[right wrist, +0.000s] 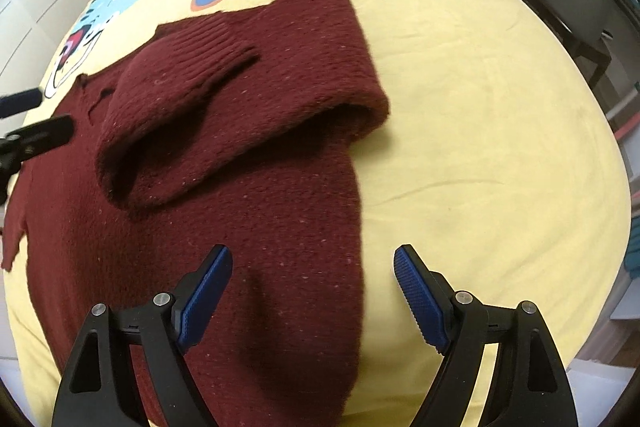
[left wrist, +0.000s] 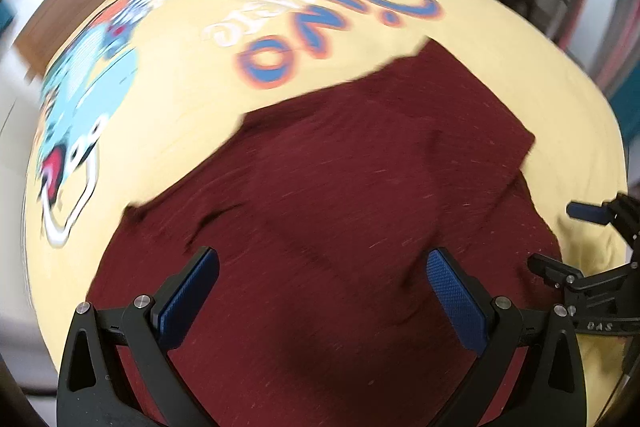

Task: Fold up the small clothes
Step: 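Close the left gripper on the other sleeve of the sweater, then fold the held sleeve across the body with the left gripper, open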

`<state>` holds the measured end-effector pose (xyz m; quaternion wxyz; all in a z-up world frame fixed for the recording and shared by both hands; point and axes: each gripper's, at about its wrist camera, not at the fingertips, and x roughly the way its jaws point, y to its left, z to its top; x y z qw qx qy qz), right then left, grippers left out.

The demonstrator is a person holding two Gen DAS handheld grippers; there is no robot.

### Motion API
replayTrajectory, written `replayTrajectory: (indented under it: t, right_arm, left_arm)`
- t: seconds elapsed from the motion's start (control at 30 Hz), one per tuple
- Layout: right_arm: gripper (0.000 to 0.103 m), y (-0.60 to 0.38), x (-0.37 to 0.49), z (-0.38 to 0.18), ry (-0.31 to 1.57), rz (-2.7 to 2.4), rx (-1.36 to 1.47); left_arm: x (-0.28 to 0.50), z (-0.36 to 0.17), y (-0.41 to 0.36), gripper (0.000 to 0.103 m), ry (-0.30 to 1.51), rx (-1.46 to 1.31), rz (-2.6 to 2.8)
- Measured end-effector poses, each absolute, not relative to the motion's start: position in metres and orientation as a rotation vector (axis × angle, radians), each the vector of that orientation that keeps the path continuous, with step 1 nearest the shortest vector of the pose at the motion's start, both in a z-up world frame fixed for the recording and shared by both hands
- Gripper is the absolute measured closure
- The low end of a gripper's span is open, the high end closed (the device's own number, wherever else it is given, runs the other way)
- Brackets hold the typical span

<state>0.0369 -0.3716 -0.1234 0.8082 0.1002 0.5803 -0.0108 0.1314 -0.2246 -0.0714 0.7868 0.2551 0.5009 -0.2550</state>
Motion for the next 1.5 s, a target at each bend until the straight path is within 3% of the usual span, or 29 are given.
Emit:
replayTrajectory:
  t: [0.33, 0.4, 0.43, 0.5, 0.57, 0.6, 0.9, 1.17, 1.2, 1.27, 1.33, 1.4, 1.47, 1.5]
  right_arm:
    - [0.019, -0.386, 0.032, -0.128, 1.245, -0.037, 0.263]
    - [0.019, -0.386, 0.031, -0.13, 1.247, -0.033, 0.267]
    - [0.019, -0.386, 0.033, -0.13, 1.249, -0.032, 0.267]
    - [0.019, -0.387, 0.033, -0.132, 1.251, -0.031, 0.267]
    - [0.019, -0.387, 0.032, -0.133, 1.253, -0.033, 0.268]
    - [0.019, -0.387, 0.033, -0.135, 1.257, -0.034, 0.269]
    - [0.019, -0.383, 0.038, -0.139, 1.269, -0.029, 0.265]
    - [0.019, -0.37, 0.043, -0.136, 1.272, -0.006, 0.235]
    - [0.019, -0.368, 0.043, -0.136, 1.275, -0.001, 0.23]
    - [0.019, -0.366, 0.042, -0.135, 1.275, 0.007, 0.225]
    - [0.019, -0.363, 0.042, -0.134, 1.276, 0.012, 0.22]
    - [0.019, -0.361, 0.042, -0.134, 1.276, 0.014, 0.218]
    - [0.019, -0.362, 0.042, -0.135, 1.28, 0.012, 0.215]
    - [0.019, -0.362, 0.043, -0.135, 1.279, 0.011, 0.216]
  left_arm:
    - [0.148, -0.142, -0.271, 0.001, 1.214, 0.757, -0.506]
    - [0.154, -0.155, -0.271, 0.016, 1.242, 0.784, -0.486]
    - [0.157, -0.158, -0.267, 0.034, 1.267, 0.76, -0.493]
    - [0.162, -0.156, -0.256, 0.056, 1.282, 0.685, -0.493]
    - [0.167, -0.148, -0.243, 0.088, 1.26, 0.653, -0.471]
    - [0.168, -0.145, -0.238, 0.089, 1.25, 0.65, -0.461]
    - [0.172, -0.115, -0.141, 0.089, 1.188, 0.384, -0.404]
    - [0.185, -0.153, -0.061, 0.086, 1.25, 0.165, -0.285]
    - [0.182, -0.159, -0.056, 0.083, 1.268, 0.166, -0.281]
    - [0.185, -0.173, -0.055, 0.063, 1.311, 0.212, -0.252]
    - [0.183, -0.173, -0.061, 0.061, 1.293, 0.248, -0.239]
    - [0.185, -0.171, -0.067, 0.052, 1.284, 0.263, -0.247]
    - [0.188, -0.168, -0.076, 0.037, 1.27, 0.28, -0.245]
    - [0.191, -0.167, -0.079, 0.037, 1.262, 0.288, -0.242]
